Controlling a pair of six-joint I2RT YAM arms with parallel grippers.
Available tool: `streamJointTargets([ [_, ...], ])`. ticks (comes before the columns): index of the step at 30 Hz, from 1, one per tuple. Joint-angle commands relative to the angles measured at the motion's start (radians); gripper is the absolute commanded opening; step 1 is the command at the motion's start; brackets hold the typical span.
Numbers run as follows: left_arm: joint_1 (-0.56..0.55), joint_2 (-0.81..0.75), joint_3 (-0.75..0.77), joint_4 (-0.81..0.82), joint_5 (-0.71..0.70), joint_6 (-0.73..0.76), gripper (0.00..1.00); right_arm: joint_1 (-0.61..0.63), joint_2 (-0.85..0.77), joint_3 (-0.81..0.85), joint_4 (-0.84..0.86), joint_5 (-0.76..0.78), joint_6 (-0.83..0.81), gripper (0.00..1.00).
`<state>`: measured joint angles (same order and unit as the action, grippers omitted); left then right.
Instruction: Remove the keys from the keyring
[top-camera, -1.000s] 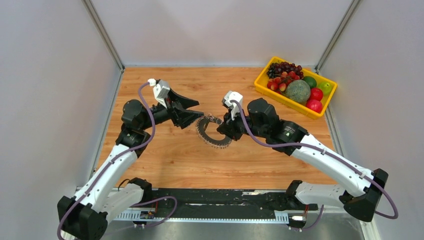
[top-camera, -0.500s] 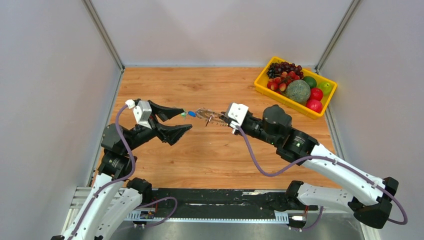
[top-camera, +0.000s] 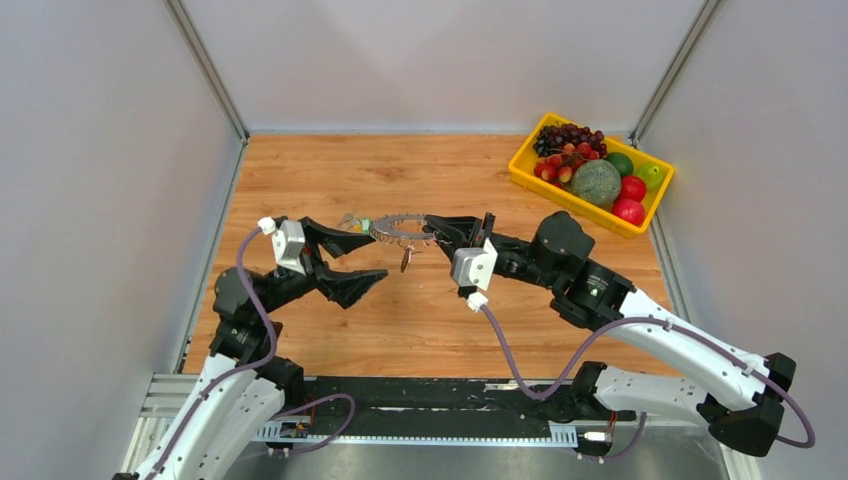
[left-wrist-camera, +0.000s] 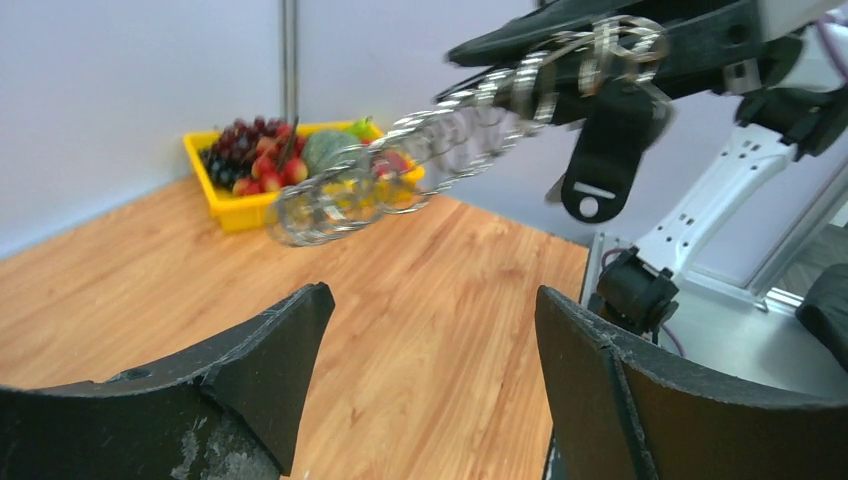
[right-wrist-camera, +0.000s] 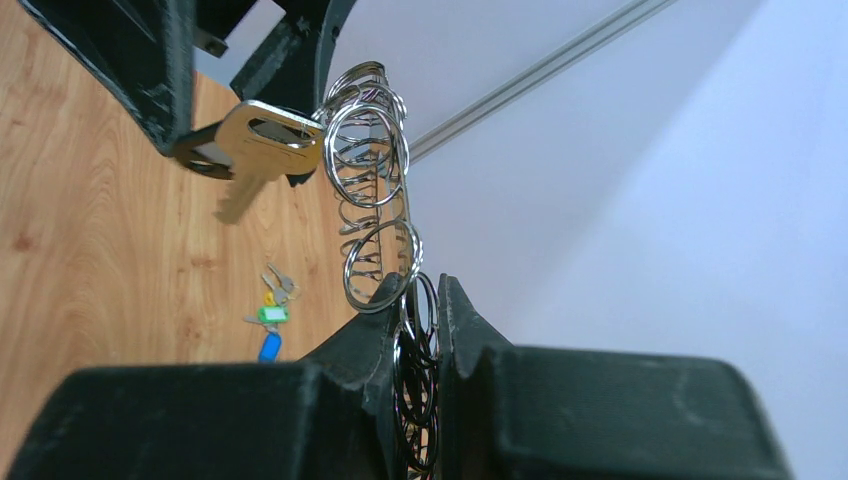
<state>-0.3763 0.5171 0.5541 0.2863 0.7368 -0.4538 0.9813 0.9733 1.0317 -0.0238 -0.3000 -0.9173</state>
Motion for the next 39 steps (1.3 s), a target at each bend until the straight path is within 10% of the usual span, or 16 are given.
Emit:
streamJointTargets([
  [1, -0.007, -0.1, -0.061, 0.245, 0.033, -0.028, 0.86, 0.005, 0.041, 0.082, 0.095, -0.025, -0.14, 0.0],
  [29, -0.16, 0.171, -0.005, 0.398, -0.317, 0.206, 0.8, 0.002, 0.278, 0.195, 0.2, 0.179, -0.341, 0.0],
  [39, -0.159, 0.189, 0.018, 0.359, -0.312, 0.216, 0.17, -0.018, 0.298, 0.193, 0.2, 0.167, -0.319, 0.0],
])
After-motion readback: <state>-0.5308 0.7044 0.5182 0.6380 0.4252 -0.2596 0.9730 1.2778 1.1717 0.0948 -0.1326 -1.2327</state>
